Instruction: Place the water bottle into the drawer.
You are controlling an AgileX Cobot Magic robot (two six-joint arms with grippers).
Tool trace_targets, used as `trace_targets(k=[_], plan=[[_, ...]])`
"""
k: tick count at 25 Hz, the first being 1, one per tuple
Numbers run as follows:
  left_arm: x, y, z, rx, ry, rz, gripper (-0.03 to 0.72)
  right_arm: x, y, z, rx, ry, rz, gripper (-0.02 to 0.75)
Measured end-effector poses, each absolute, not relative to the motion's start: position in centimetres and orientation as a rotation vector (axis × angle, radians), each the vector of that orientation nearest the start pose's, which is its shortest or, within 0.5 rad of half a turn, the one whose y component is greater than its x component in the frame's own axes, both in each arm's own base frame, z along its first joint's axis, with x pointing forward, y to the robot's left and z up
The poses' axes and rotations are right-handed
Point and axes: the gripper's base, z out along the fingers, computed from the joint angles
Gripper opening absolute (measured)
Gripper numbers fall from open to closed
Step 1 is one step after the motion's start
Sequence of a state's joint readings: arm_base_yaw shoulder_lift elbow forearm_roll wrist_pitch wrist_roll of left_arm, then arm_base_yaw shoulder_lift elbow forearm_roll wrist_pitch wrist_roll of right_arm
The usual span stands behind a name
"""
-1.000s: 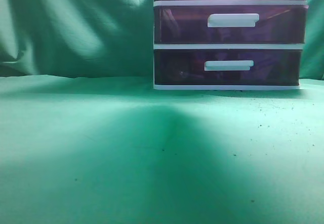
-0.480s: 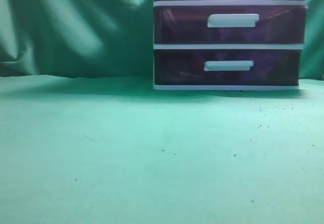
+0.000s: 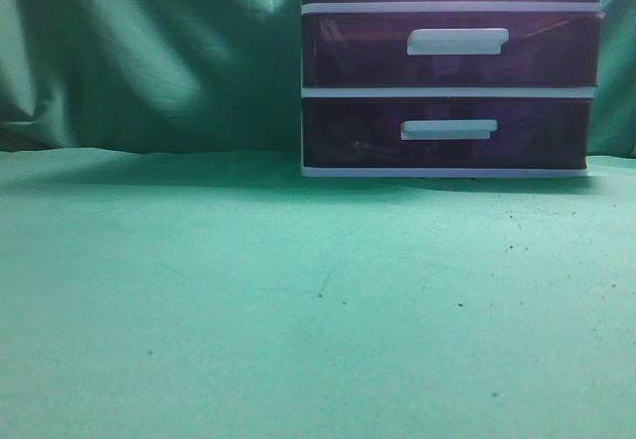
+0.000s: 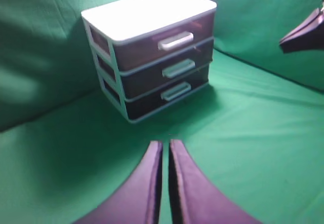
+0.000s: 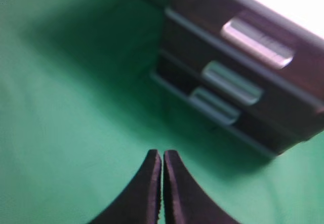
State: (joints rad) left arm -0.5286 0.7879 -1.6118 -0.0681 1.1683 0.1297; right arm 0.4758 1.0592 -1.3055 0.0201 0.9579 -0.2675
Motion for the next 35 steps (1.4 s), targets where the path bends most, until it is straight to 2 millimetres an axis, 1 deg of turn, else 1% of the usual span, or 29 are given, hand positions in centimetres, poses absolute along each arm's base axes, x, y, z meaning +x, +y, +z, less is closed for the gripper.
trace_targets(k=[2, 5, 8, 11, 14, 16, 18, 20, 21, 24, 27, 28, 30, 32, 35], plan=[[3.3, -2.6, 51.3, 0.607, 1.761, -0.369, 0.0, 16.0, 9.2, 44.0, -0.793, 2.087, 0.257, 0.0], [1.2, -1.7, 47.7, 0.592, 1.74, -0.422, 0.0, 13.8, 9.0, 44.6, -0.811, 2.09, 0.368, 0.0], [-1.1, -0.6, 44.3, 0.565, 1.665, -0.478, 0.0, 11.8, 8.3, 45.3, -0.836, 2.045, 0.394, 0.0], [-2.7, 0.2, 40.9, 0.532, 1.585, -0.519, 0.0, 9.7, 7.6, 46.1, -0.882, 1.969, 0.414, 0.0], [-3.9, 0.9, 37.8, 0.499, 1.502, -0.533, 0.0, 7.5, 7.1, 46.5, -0.944, 1.867, 0.453, 0.0], [-3.8, 0.9, 36.0, 0.486, 1.481, -0.538, 0.0, 6.2, 6.8, 46.0, -0.962, 1.815, 0.489, 0.0], [-3.2, 0.5, 34.8, 0.49, 1.508, -0.538, 0.0, 5.2, 6.5, 45.0, -0.948, 1.785, 0.524, 0.0], [-2.5, 0.1, 33.8, 0.495, 1.541, -0.54, 0.0, 4.7, 6.4, 43.3, -0.935, 1.787, 0.555, 0.0], [-2.5, 0.1, 33.8, 0.495, 1.541, -0.54, 0.0, 4.4, 6.3, 42.4, -0.928, 1.789, 0.566, 0.0], [-1.4, -0.5, 32.4, 0.488, 1.566, -0.533, 0.0, 3.8, 6.0, 39.7, -0.913, 1.796, 0.577, 0.0], [-0.2, -1.0, 31.1, 0.466, 1.552, -0.524, 0.0, 3.4, 5.7, 37.3, -0.876, 1.76, 0.584, 0.0], [0.3, -1.2, 30.6, 0.459, 1.548, -0.524, 0.0, 3.4, 5.7, 36.5, -0.853, 1.747, 0.586, 0.0], [1.5, -1.7, 28.7, 0.445, 1.55, -0.507, 0.0, 3.6, 5.5, 34.9, -0.809, 1.729, 0.58, 0.0], [2.2, -1.9, 27.4, 0.446, 1.554, -0.479, 0.0, 4.1, 5.5, 33.4, -0.751, 1.713, 0.576, 0.0], [3.0, -2.2, 25.2, 0.473, 1.601, -0.428, 0.0, 5.1, 5.7, 30.8, -0.68, 1.743, 0.581, 0.0]])
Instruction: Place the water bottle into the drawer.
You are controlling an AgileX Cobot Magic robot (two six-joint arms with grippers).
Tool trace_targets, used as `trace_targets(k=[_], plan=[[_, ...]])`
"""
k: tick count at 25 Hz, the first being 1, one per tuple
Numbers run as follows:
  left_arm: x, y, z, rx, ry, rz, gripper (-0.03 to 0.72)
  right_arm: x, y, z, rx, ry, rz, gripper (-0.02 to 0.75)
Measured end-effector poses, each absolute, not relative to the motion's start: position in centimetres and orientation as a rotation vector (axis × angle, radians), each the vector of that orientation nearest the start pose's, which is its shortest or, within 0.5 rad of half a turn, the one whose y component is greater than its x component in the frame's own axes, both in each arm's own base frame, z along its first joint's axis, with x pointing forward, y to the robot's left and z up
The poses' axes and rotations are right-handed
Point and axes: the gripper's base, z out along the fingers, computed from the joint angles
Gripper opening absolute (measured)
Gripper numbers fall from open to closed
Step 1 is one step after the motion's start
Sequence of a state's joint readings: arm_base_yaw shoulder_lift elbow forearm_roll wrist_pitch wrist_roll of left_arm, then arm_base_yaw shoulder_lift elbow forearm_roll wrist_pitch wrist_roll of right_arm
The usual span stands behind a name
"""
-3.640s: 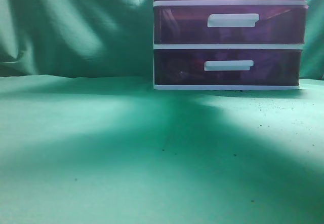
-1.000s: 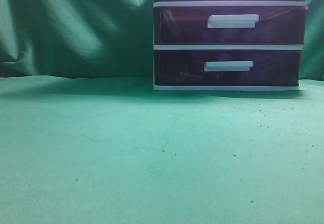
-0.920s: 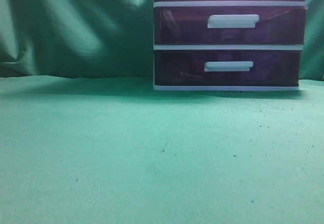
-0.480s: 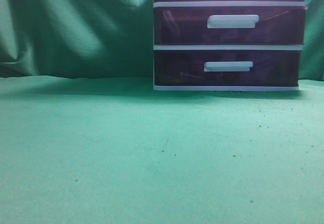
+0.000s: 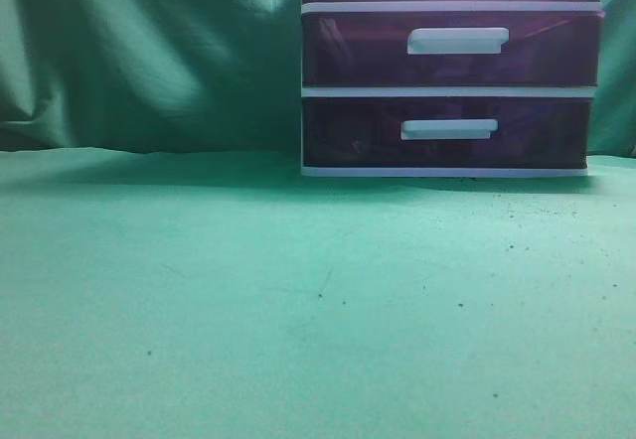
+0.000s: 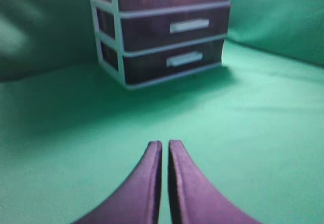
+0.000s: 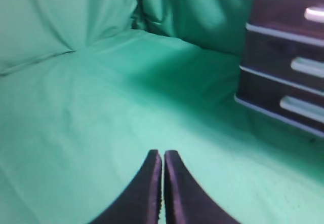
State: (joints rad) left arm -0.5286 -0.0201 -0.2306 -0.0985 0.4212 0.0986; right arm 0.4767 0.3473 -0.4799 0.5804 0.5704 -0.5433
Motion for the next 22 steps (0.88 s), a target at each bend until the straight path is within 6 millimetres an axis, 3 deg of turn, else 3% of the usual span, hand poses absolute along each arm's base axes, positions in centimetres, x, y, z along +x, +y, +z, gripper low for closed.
trace_targets(k=[4, 9, 17, 22], plan=[[3.7, -2.5, 22.4, 0.497, 1.684, -0.409, 0.0, 5.5, 5.7, 28.9, -0.699, 1.764, 0.543, 0.0], [4.0, -2.7, 20.2, 0.515, 1.749, -0.399, 0.0, 5.6, 5.7, 28.7, -0.769, 1.728, 0.487, 0.0], [4.0, -2.8, 19.5, 0.521, 1.773, -0.395, 0.0, 5.4, 5.9, 28.6, -0.792, 1.739, 0.505, 0.0], [4.0, -2.8, 19.5, 0.523, 1.778, -0.395, 0.0, 5.9, 5.4, 28.6, -0.817, 1.71, 0.371, 0.0]])
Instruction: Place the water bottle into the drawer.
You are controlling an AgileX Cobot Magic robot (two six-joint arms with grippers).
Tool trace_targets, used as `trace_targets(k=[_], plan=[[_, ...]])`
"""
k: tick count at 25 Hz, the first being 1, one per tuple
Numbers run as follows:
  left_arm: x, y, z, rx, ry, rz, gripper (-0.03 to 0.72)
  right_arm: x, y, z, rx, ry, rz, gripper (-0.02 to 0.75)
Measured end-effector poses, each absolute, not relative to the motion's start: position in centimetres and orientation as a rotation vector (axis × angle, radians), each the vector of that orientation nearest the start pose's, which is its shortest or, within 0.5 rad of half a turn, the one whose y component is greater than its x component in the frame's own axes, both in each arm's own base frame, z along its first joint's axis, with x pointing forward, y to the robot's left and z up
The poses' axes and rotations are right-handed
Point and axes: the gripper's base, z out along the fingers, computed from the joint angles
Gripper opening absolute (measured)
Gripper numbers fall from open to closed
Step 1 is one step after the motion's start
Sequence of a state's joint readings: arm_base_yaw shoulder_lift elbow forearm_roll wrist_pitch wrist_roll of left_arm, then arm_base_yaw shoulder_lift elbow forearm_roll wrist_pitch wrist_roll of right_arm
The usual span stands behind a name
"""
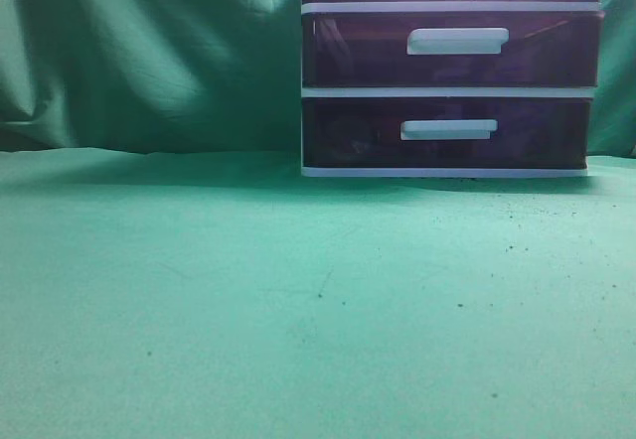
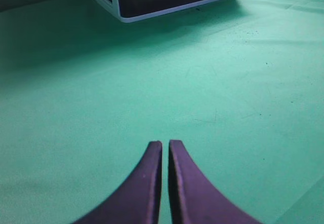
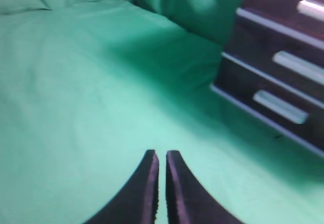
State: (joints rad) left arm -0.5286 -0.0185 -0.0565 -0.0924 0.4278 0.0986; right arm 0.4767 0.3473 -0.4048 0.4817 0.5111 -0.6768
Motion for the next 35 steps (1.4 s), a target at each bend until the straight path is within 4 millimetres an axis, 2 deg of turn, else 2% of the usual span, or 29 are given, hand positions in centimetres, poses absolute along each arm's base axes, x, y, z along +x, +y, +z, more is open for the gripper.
trace_targets(k=[4, 6, 11, 16, 20, 25, 35], plan=[[4.0, -2.8, 19.5, 0.525, 1.777, -0.394, 0.0, 6.9, 4.8, 27.6, -0.675, 1.69, 0.317, 0.0], [4.0, -2.8, 19.4, 0.526, 1.78, -0.393, 0.0, 7.2, 4.6, 26.1, -0.622, 1.677, 0.3, 0.047], [4.0, -2.7, 19.4, 0.527, 1.784, -0.393, 0.0, 6.0, 3.0, 23.3, -0.51, 1.612, 0.211, 0.047], [4.0, -2.7, 19.4, 0.528, 1.785, -0.393, 0.0, 5.5, 1.4, 20.5, -0.248, 1.673, 0.147, 0.047], [4.0, -2.7, 19.4, 0.528, 1.786, -0.393, 0.0, 5.5, 0.8, 18.4, -0.168, 1.734, 0.087, 0.047], [4.0, -2.7, 19.4, 0.528, 1.786, -0.393, 0.0, 5.3, 0.4, 17.4, -0.104, 1.844, 0.04, 0.047], [4.0, -2.7, 19.4, 0.528, 1.786, -0.393, 0.0, 5.3, 0.2, 17.1, -0.069, 1.872, 0.002, 0.047]])
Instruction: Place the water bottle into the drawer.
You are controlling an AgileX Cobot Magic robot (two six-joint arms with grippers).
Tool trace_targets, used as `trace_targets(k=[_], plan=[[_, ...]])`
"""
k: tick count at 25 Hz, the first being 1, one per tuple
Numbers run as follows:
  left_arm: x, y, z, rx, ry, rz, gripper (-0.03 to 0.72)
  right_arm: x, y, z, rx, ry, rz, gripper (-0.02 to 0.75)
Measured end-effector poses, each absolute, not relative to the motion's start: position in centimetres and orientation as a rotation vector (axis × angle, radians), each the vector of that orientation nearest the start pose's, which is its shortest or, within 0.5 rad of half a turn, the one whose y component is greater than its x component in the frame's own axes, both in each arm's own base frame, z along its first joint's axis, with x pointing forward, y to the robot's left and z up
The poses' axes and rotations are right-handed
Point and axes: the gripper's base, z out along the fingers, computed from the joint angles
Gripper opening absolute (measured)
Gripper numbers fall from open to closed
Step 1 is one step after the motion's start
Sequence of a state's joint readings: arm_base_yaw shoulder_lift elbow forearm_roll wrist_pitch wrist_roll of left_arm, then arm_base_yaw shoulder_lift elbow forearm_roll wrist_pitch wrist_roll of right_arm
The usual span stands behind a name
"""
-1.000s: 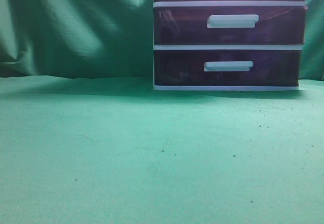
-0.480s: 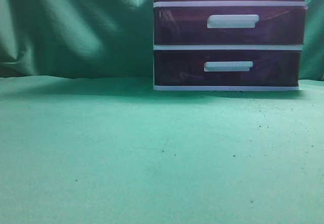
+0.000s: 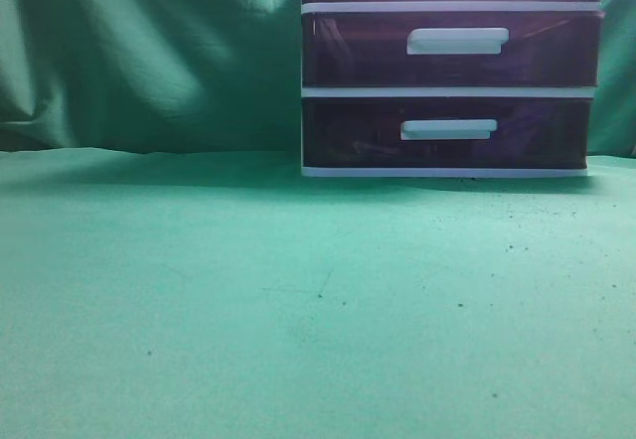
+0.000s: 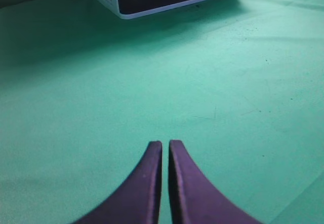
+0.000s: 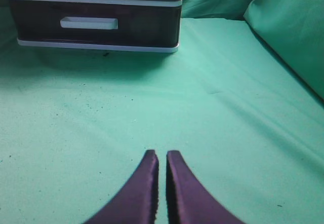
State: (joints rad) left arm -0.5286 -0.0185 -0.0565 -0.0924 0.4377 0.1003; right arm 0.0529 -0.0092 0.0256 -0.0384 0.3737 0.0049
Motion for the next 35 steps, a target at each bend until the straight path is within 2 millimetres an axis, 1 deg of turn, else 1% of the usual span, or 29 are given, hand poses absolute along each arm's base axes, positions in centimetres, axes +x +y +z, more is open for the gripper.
trace_targets(k=[17, 20, 24, 27, 29, 32, 35], plan=[[4.0, -2.7, 19.4, 0.514, 1.789, -0.382, 0.0, 5.3, 0.2, 17.1, -0.069, 1.872, 0.002, 0.047], [4.3, -2.2, 19.4, 0.424, 1.807, -0.305, 0.0, 5.3, 0.1, 17.1, -0.067, 1.874, 0.003, 0.047], [4.7, -1.2, 19.3, 0.3, 1.826, -0.11, 0.0, 5.3, 0.1, 17.1, -0.067, 1.874, 0.003, 0.047], [4.8, -0.5, 19.3, 0.205, 1.838, -0.003, 0.0, 5.3, 0.1, 17.1, -0.067, 1.874, 0.003, 0.047], [4.9, -0.3, 19.1, 0.16, 1.842, 0.031, 0.0, 5.3, 0.1, 17.1, -0.067, 1.876, 0.003, 0.047], [5.1, -0.2, 17.6, 0.127, 1.861, 0.035, 0.0, 5.3, 0.1, 17.1, -0.067, 1.876, 0.003, 0.047], [5.3, -0.3, 17.6, 0.11, 1.836, 0.022, 0.0, 5.3, 0.1, 17.1, -0.067, 1.876, 0.003, 0.047]])
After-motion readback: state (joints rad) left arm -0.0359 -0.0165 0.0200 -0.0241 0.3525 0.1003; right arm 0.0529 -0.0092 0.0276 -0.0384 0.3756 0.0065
